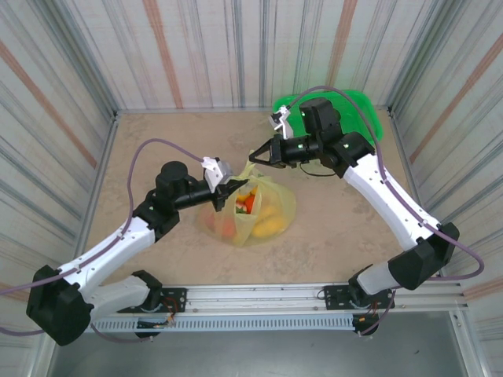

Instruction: Place the fake fruits into the plastic bag and tie a complex knot

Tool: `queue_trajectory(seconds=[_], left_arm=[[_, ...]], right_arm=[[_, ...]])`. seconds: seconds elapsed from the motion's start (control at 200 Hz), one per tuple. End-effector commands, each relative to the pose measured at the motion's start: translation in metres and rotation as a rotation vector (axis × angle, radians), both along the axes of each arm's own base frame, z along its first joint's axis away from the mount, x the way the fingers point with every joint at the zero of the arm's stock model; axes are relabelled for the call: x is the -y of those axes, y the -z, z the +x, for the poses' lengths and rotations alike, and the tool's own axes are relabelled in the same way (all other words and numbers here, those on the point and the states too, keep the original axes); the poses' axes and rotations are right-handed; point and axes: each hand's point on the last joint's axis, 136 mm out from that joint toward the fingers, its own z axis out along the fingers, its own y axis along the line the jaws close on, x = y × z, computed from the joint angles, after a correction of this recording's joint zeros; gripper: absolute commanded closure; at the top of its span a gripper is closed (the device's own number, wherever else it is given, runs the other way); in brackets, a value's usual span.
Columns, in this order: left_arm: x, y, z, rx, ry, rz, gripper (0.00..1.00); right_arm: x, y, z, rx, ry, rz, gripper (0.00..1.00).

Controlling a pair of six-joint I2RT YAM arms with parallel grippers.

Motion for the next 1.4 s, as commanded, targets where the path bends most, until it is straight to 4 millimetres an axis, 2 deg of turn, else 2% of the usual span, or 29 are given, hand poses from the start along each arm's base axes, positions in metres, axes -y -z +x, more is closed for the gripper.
queue_trajectory(seconds=[0.0,0.326,0.661,0.807,1.012,1.147,1.227,1.313,1.393], left_arm=[[-0.002,0.011,0.002,-0.025,-0.015,0.048,0.96],[-0.001,0.014,0.004,-0.036,-0.024,0.062,0.94],[0.0,0.015,0.004,-0.045,-0.022,0.063,0.87],[0.0,0.014,0.002,-0.04,-0.013,0.057,1.0],[0.0,0.011,0.002,-0.025,-0.013,0.046,1.0],[-0.003,0.012,0.006,-0.025,-0.042,0.051,1.0],[-0.004,0.012,0.009,-0.027,-0.061,0.046,1.0],[-0.006,0.01,0.011,-0.032,-0.07,0.029,1.0],[-0.007,0.01,0.013,-0.041,-0.078,0.022,1.0]], right_arm=[[0.005,-0.04,-0.004,0.075,-0.005,0.078,1.0],[0.009,-0.042,-0.004,0.09,0.006,0.08,1.0],[0.011,-0.042,-0.003,0.099,0.012,0.086,1.0],[0.01,-0.04,-0.003,0.097,0.007,0.088,1.0],[0.011,-0.032,-0.005,0.102,-0.007,0.073,1.0],[0.013,-0.029,-0.028,0.2,-0.065,0.083,1.0],[0.018,-0.017,-0.046,0.248,-0.108,0.09,1.0],[0.027,0.013,-0.052,0.25,-0.093,0.046,1.0],[0.026,0.042,-0.056,0.204,-0.106,0.032,1.0]])
